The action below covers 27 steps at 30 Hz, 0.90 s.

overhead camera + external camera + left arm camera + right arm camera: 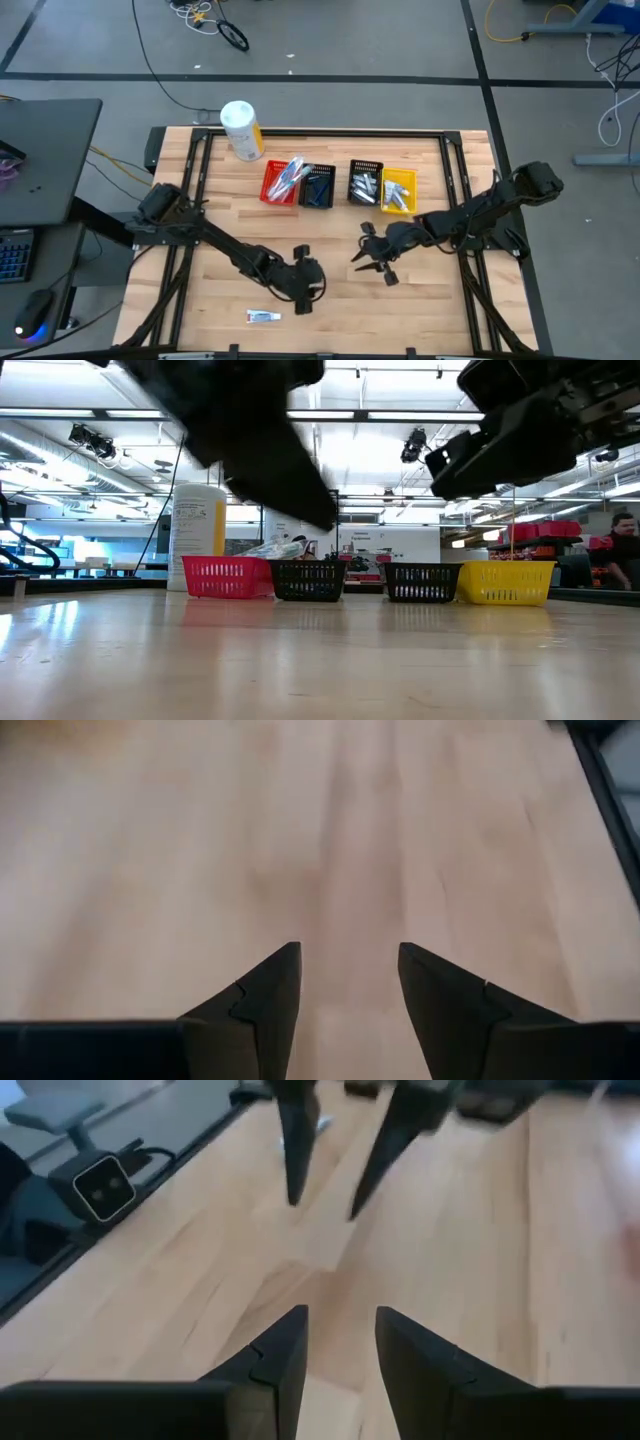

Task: Pick & Place Travel size toiletries
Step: Put the white toothpaste into the yellow basket

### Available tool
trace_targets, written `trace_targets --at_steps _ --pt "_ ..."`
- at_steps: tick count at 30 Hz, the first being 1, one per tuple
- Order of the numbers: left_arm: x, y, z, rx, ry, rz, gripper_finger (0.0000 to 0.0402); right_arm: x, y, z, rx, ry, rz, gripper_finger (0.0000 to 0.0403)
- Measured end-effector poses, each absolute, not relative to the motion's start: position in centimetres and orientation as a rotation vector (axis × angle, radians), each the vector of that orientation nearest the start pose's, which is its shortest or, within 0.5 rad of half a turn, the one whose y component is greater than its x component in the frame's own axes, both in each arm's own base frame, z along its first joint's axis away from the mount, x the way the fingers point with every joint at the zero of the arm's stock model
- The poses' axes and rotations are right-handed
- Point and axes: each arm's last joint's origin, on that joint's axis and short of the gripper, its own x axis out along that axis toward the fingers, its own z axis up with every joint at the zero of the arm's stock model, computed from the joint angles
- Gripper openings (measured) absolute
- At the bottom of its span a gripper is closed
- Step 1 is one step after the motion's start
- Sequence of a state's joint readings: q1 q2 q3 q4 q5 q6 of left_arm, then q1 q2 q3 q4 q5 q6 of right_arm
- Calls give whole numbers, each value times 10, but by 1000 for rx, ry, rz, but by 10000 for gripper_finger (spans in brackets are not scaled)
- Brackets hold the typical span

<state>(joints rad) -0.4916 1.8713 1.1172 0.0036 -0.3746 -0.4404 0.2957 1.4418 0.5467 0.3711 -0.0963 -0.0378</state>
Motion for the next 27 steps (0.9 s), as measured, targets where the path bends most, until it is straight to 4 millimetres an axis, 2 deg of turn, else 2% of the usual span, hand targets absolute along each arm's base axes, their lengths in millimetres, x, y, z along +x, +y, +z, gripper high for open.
trace_targets --at_steps 8,17,22,27 --pt "316 -207 157 -160 854 -43 178 257 80 164 -108 456 330 129" --pt "266 -239 144 -288 1119 35 178 257 80 164 -104 456 329 129" --pt "258 -244 143 -324 1156 38 178 257 80 164 -104 455 330 129" --pt "259 -240 147 -274 1156 25 178 257 80 164 -104 455 330 129"
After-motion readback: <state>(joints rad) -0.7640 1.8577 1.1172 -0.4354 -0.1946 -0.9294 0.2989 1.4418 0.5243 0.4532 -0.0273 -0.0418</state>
